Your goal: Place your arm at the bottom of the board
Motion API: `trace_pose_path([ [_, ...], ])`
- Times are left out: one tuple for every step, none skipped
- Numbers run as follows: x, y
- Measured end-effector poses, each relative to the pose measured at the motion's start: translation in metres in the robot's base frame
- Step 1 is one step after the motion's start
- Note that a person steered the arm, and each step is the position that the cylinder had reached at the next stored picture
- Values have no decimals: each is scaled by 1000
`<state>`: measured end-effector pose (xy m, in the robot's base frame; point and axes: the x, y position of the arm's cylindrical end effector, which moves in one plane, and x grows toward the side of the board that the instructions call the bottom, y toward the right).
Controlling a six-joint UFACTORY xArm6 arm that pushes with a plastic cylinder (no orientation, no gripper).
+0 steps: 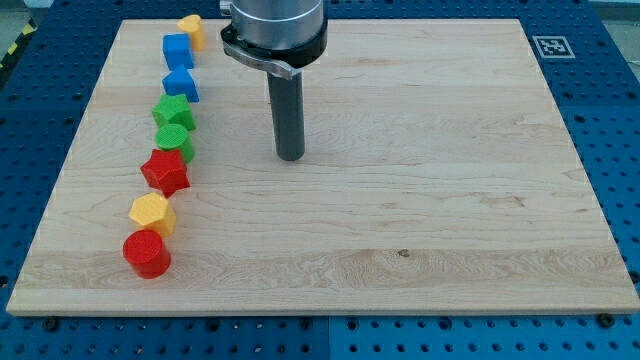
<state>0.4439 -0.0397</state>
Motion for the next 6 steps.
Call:
trace_pose_path([
  [0,0],
  [3,0],
  [5,0],
  [5,0],
  [22,-7],
  [96,-7],
])
